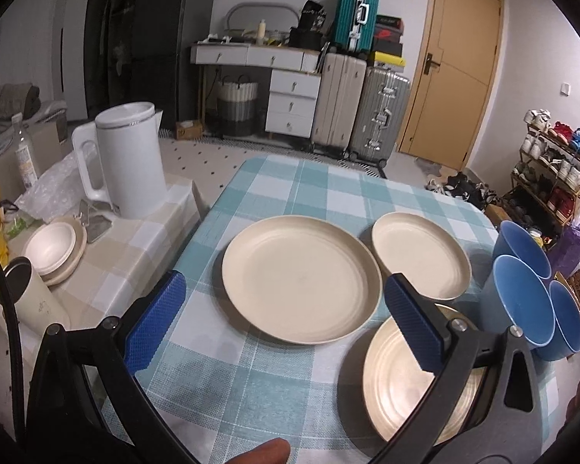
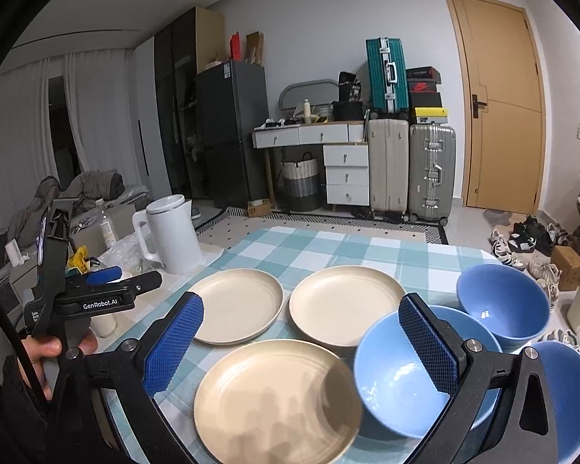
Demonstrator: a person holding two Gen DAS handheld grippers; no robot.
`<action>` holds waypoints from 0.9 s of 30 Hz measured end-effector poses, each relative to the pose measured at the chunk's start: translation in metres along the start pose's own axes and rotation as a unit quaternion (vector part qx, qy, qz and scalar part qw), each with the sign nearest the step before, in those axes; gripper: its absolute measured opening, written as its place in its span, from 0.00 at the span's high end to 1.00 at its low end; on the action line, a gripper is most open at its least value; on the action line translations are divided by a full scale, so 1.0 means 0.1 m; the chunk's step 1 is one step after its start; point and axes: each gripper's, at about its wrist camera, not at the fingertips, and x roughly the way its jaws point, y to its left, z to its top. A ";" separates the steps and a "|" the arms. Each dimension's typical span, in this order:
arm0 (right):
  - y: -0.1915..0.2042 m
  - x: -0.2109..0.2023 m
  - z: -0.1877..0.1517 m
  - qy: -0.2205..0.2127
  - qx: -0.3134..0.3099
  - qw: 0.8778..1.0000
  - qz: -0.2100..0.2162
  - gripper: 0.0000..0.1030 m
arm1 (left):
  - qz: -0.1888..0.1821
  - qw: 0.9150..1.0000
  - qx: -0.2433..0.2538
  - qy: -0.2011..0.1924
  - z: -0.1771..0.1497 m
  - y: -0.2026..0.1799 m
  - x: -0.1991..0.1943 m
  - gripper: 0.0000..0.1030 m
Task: Organize plates and bowls
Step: 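Move the right tool toward the cream plate nearest it and lower it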
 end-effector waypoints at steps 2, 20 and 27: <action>0.00 0.09 0.01 0.006 -0.001 1.000 0.002 0.00 | 0.002 1.000 0.002 0.007 0.02 0.03 0.10 0.01; 0.15 1.09 0.10 0.066 0.002 0.998 0.018 0.00 | 0.019 0.998 -0.023 0.054 -0.07 0.44 0.80 0.01; 0.21 1.29 0.28 0.063 0.009 0.998 0.024 0.00 | 0.025 0.997 -0.029 0.062 0.00 0.51 0.93 0.01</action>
